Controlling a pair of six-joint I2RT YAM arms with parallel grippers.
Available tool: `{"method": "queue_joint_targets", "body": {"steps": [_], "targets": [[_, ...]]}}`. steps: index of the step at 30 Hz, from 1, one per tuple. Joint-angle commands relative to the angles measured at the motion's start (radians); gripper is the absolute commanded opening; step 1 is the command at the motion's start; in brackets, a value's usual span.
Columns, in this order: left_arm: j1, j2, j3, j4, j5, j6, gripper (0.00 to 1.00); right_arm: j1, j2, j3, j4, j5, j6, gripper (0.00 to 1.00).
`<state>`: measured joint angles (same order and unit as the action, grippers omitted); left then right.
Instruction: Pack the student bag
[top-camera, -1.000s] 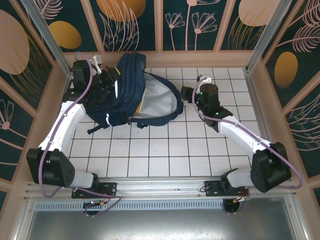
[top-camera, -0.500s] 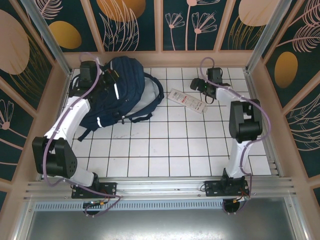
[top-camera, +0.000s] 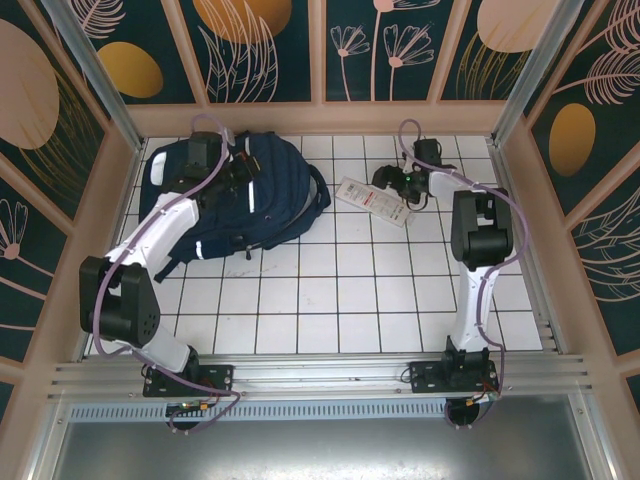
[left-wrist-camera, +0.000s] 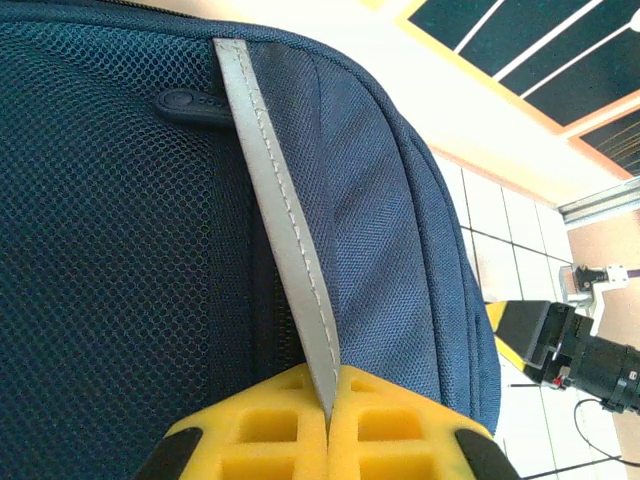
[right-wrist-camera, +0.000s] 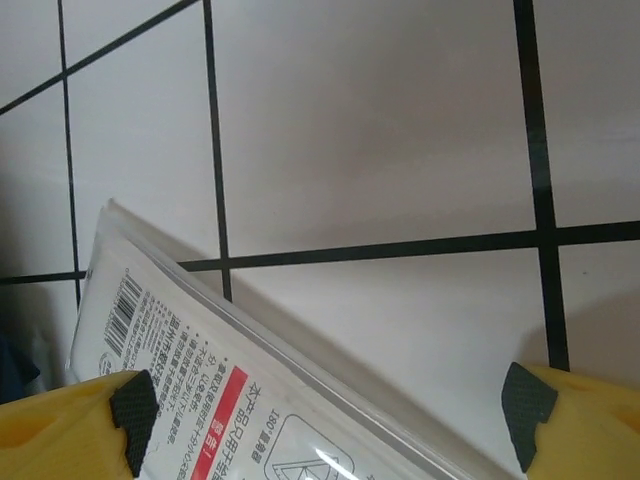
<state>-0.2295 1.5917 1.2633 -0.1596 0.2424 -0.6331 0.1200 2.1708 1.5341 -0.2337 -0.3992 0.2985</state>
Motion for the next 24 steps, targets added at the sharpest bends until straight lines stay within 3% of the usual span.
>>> {"method": "queue_joint_targets", "body": {"steps": [1, 11, 16, 20, 24], "targets": [[-0.002, 0.015, -0.017, 0.038, 0.02, -0.01, 0.0, 0.062, -0.021, -0.078, -0.038, -0.125, 0.017, 0.9], [-0.002, 0.035, -0.057, 0.072, 0.072, -0.042, 0.0, 0.135, -0.216, -0.341, 0.152, -0.307, 0.157, 0.9], [-0.006, 0.039, -0.068, 0.083, 0.078, -0.05, 0.0, 0.129, -0.262, -0.358, 0.135, -0.253, 0.182, 0.9], [-0.011, 0.048, -0.074, 0.079, 0.077, -0.05, 0.0, 0.078, -0.259, -0.374, 0.16, -0.195, 0.292, 0.88], [-0.016, 0.063, -0.07, 0.073, 0.085, -0.045, 0.0, 0.076, -0.177, -0.28, 0.118, -0.273, 0.298, 0.84]]}}
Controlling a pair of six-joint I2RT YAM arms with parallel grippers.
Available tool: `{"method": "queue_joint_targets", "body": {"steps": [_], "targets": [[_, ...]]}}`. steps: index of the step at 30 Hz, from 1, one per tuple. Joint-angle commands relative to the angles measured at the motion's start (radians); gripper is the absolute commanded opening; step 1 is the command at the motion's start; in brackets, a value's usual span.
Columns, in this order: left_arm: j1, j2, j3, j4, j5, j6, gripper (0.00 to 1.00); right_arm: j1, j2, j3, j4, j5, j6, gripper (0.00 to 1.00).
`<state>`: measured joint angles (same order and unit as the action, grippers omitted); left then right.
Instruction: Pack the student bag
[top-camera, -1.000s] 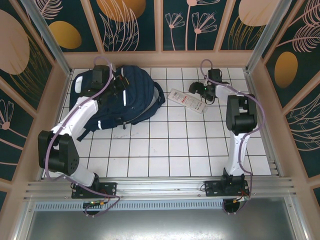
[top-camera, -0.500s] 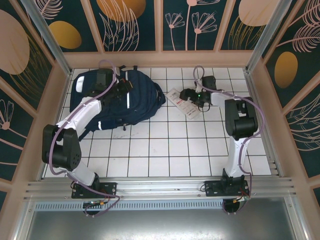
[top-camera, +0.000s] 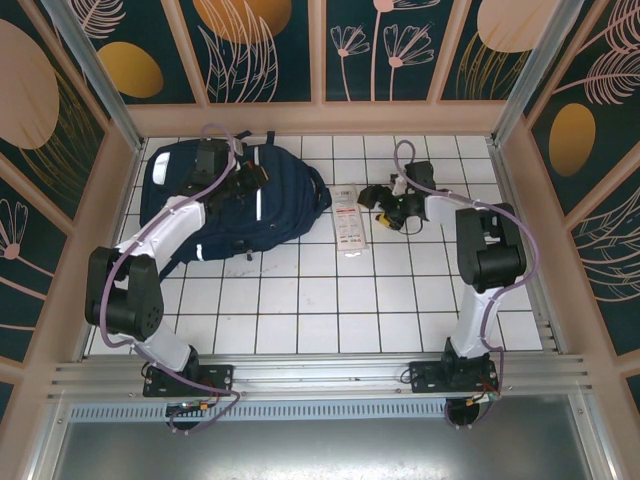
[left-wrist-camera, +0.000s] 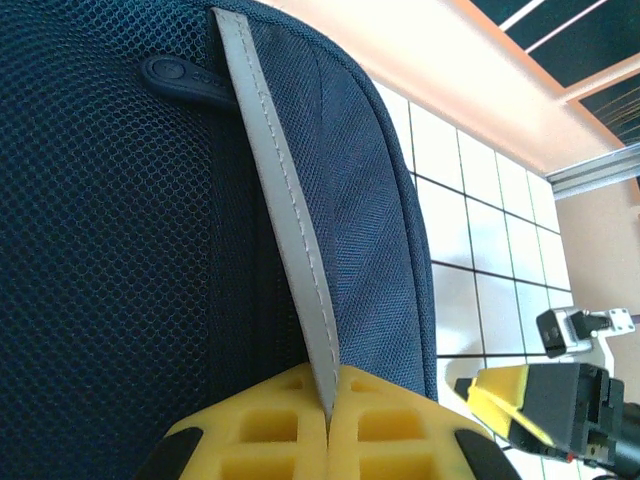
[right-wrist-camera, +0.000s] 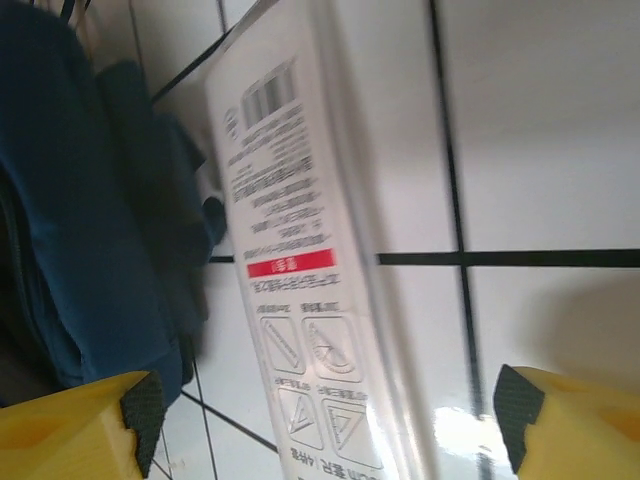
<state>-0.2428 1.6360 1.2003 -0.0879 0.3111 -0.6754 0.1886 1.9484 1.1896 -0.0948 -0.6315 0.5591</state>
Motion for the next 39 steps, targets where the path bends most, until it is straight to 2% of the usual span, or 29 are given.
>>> {"method": "queue_joint_targets", "body": {"steps": [1, 8, 11, 13, 21, 31, 35, 39], "targets": [[-0.005, 0.021, -0.007, 0.002, 0.018, -0.002, 0.0, 0.013, 0.074, 0.11, -0.062, -0.041, 0.009, 0.84], [-0.007, 0.027, -0.01, 0.001, 0.015, -0.006, 0.0, 0.083, 0.217, 0.338, -0.295, 0.083, -0.109, 0.81], [-0.01, 0.034, -0.01, 0.002, 0.02, -0.008, 0.0, 0.104, 0.252, 0.386, -0.355, 0.156, -0.117, 0.82], [-0.012, 0.037, -0.013, 0.005, 0.023, -0.011, 0.0, 0.111, 0.258, 0.384, -0.352, 0.154, -0.11, 0.82], [-0.022, 0.063, -0.011, 0.01, 0.044, -0.015, 0.0, 0.163, 0.255, 0.338, -0.203, -0.076, -0.027, 0.8], [-0.032, 0.069, -0.01, 0.005, 0.044, -0.011, 0.0, 0.126, 0.161, 0.168, 0.223, -0.292, 0.287, 0.79], [-0.032, 0.069, -0.008, 0.005, 0.045, -0.009, 0.0, 0.126, 0.152, 0.135, 0.296, -0.283, 0.345, 0.74], [-0.032, 0.071, -0.008, 0.007, 0.049, -0.013, 0.0, 0.134, 0.179, 0.133, 0.288, -0.254, 0.343, 0.64]]}}
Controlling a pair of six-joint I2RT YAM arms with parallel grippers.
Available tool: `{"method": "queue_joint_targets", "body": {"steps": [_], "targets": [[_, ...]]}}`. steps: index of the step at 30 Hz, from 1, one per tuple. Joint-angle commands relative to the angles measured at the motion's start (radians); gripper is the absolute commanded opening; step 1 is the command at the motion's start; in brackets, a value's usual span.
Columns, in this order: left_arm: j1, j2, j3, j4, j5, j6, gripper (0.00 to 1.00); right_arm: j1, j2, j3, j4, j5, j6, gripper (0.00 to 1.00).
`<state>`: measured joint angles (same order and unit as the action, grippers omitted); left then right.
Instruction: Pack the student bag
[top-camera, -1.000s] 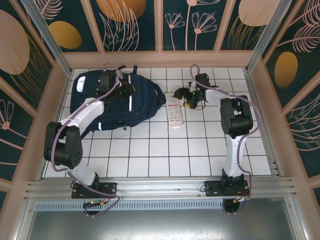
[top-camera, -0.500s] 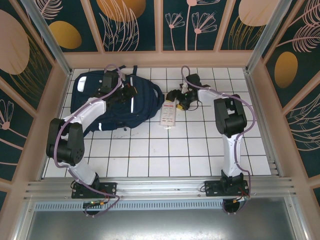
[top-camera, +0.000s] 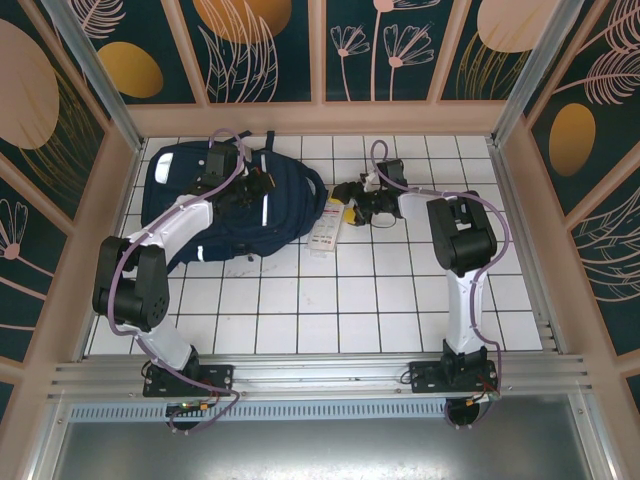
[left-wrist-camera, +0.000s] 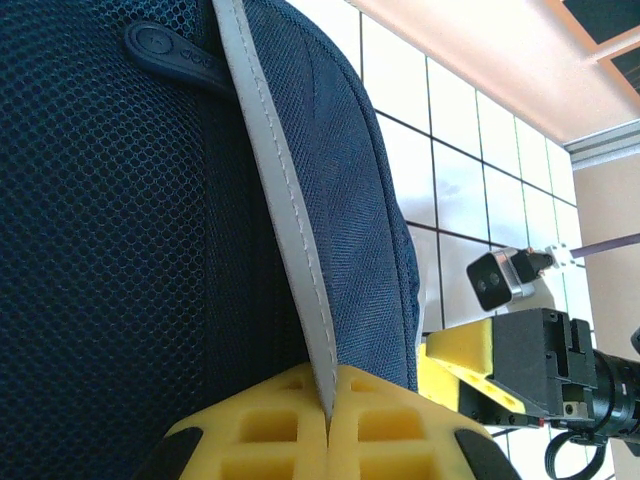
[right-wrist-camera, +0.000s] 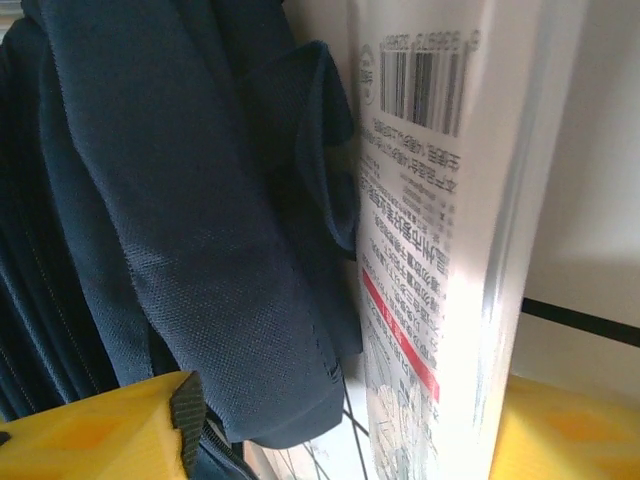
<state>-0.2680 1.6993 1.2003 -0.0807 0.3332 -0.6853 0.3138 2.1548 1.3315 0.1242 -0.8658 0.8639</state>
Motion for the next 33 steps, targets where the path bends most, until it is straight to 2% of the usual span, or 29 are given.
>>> {"method": "queue_joint_targets", "body": {"steps": [1, 7, 10, 12, 15, 23, 27, 33], "targets": [[-0.007, 0.008, -0.008, -0.001, 0.027, -0.002, 0.0, 0.012, -0.018, -0.01, 0.07, -0.017, 0.037, 0.61], [-0.007, 0.006, -0.008, 0.001, 0.027, -0.003, 0.0, 0.028, 0.023, -0.005, 0.067, 0.018, 0.031, 0.37], [-0.008, 0.004, -0.008, 0.002, 0.028, -0.005, 0.0, 0.028, 0.043, 0.0, 0.047, 0.042, 0.021, 0.21], [-0.007, 0.004, -0.008, 0.002, 0.026, -0.004, 0.0, 0.028, 0.046, -0.002, 0.036, 0.053, 0.01, 0.18], [-0.008, 0.0, -0.008, 0.005, 0.029, -0.005, 0.0, 0.021, 0.038, -0.005, -0.003, 0.09, -0.023, 0.08], [-0.007, -0.044, 0.036, -0.036, 0.021, 0.021, 0.0, -0.036, -0.148, -0.102, -0.147, 0.286, -0.166, 0.0], [-0.007, -0.083, 0.064, -0.035, 0.068, 0.008, 0.0, -0.04, -0.241, -0.119, -0.26, 0.436, -0.261, 0.0], [-0.007, -0.151, 0.161, -0.122, 0.068, 0.06, 0.0, -0.046, -0.376, -0.122, -0.35, 0.541, -0.351, 0.0]]}}
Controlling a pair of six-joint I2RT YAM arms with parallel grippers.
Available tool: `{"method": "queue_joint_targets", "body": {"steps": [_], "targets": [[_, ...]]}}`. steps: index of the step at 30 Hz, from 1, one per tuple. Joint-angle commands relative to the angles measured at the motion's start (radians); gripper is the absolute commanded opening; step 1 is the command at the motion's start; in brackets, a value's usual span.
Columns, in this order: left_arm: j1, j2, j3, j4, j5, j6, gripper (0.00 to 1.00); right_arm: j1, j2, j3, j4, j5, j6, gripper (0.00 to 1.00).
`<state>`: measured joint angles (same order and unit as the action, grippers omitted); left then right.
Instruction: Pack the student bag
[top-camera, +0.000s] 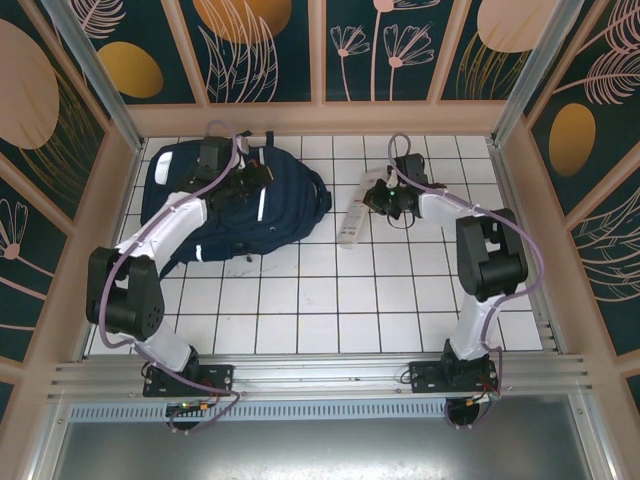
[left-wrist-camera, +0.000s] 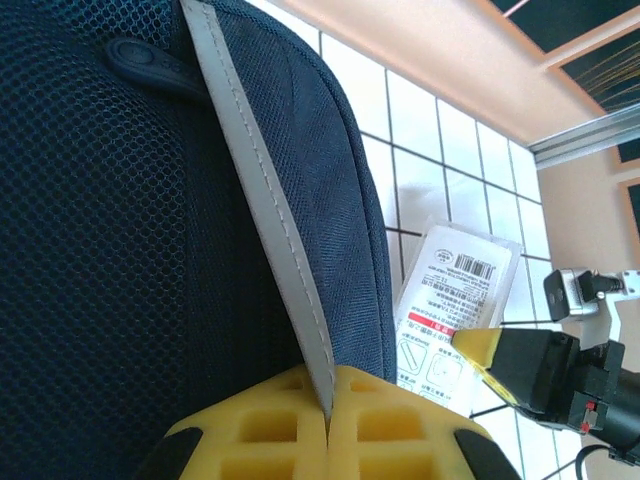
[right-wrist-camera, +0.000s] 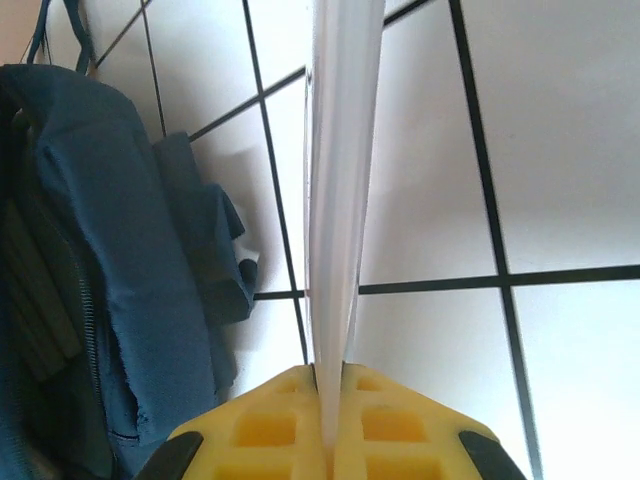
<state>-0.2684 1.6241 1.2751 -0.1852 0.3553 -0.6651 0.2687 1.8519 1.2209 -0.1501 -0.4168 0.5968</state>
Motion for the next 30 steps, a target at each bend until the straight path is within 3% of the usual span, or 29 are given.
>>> {"method": "queue_joint_targets", "body": {"steps": [1, 5, 10, 13, 19, 24, 30], "targets": [[-0.008, -0.082, 0.112, -0.037, 0.051, 0.049, 0.0, -0.001, -0.094, -0.008, -0.082, 0.088, -0.094, 0.0], [-0.007, -0.072, 0.219, -0.108, 0.128, 0.099, 0.0, -0.011, -0.197, -0.043, -0.054, 0.066, -0.124, 0.0], [-0.007, -0.037, 0.303, -0.103, 0.334, 0.1, 0.0, -0.033, -0.326, -0.103, -0.052, 0.059, -0.118, 0.0], [-0.01, -0.014, 0.321, -0.057, 0.453, 0.055, 0.0, -0.034, -0.404, -0.155, -0.006, -0.03, -0.103, 0.0], [-0.067, -0.001, 0.382, -0.063, 0.549, 0.041, 0.0, -0.037, -0.547, -0.224, 0.02, -0.14, -0.06, 0.0], [-0.098, -0.025, 0.384, 0.038, 0.646, -0.041, 0.0, -0.038, -0.656, -0.304, 0.077, -0.175, 0.044, 0.0], [-0.098, -0.03, 0.328, 0.199, 0.699, -0.184, 0.0, -0.034, -0.729, -0.46, 0.315, -0.266, 0.282, 0.0]]}}
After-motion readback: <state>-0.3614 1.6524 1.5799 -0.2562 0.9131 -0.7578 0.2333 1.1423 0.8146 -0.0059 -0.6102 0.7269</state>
